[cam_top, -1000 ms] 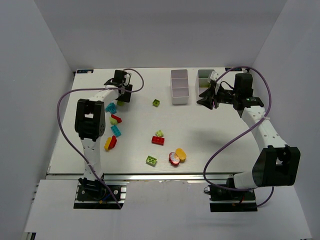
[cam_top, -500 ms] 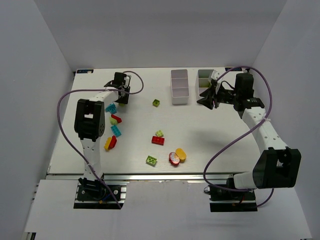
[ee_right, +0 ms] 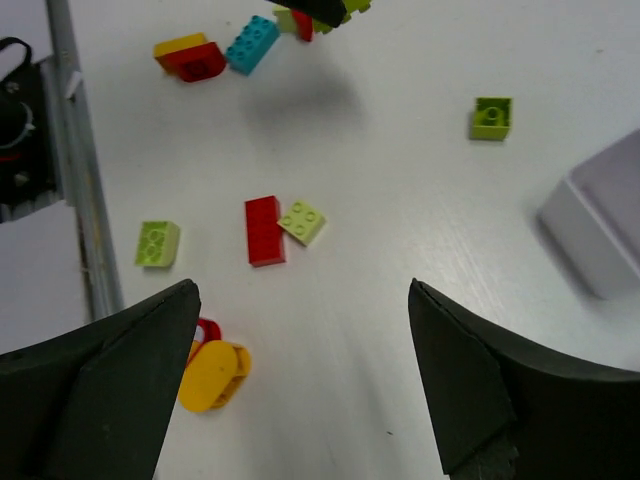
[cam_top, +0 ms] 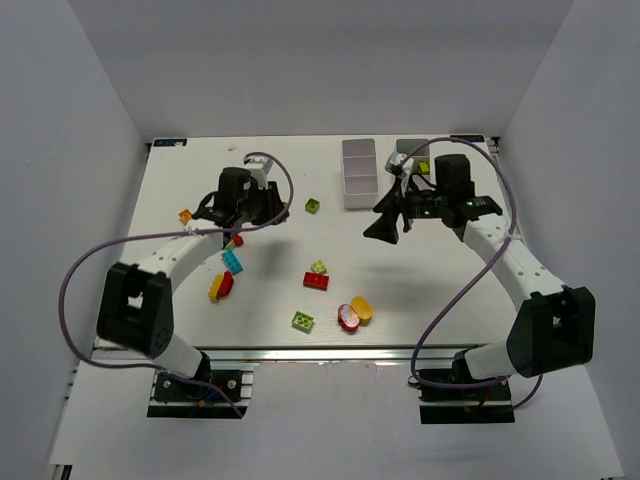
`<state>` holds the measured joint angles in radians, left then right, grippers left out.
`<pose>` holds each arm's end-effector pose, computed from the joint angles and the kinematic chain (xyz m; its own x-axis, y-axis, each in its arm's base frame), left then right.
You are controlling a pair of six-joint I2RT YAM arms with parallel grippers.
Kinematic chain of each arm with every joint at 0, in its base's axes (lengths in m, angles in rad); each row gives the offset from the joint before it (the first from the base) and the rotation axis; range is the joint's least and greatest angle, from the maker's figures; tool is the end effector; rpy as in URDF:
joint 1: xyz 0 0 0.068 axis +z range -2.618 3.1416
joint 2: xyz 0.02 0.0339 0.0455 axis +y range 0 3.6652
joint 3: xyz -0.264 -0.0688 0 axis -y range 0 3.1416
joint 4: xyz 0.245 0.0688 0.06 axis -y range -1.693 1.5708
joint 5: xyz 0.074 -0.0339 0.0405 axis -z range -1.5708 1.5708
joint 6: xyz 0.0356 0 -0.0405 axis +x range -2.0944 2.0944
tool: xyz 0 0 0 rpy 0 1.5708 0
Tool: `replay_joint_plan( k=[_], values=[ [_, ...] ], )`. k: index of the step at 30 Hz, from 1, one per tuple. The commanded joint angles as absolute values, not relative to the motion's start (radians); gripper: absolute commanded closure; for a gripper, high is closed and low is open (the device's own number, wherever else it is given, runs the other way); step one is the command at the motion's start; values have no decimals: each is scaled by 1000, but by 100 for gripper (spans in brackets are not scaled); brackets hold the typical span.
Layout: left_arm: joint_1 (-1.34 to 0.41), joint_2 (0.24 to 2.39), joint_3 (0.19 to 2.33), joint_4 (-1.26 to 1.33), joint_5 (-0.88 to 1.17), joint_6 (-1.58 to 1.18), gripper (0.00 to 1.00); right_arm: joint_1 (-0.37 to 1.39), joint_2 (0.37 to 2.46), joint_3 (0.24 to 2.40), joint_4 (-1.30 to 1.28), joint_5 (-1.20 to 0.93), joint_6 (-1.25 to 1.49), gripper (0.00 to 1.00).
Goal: Sort the legos into containers by color
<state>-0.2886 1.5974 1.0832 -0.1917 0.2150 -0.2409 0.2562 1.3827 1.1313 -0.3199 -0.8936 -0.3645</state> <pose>0.3359 -0.1076 0.2386 -0.7074 -0.0331 -0.7060 0.2728 0.9087 -0.3160 0.2869 0.1038 0.3179 -0.2060 -0.2849 -0.9362 -0.9273 0.3623 0.0938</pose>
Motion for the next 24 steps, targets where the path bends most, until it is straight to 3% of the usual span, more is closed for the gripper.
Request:
replay_joint_plan(
  k=[1,5,8,10,24],
  values=[
    [-376,1458,973,-19,314,-371,85,302,1407,1173,-333,-907,-250,11],
    [-440,1301,838,103,284,-477,84,351,1410,1161,-270,-818,-76,18],
    [-477,1231,759,159,256,-508,83,383,1408,1155,-239,-766,62,32],
    [-503,1212,724,178,247,-512,83,399,1410,1157,-230,-744,113,36],
    [-615,1200,684,233,207,-508,83,440,1488,1190,-203,-753,440,43]
  ],
)
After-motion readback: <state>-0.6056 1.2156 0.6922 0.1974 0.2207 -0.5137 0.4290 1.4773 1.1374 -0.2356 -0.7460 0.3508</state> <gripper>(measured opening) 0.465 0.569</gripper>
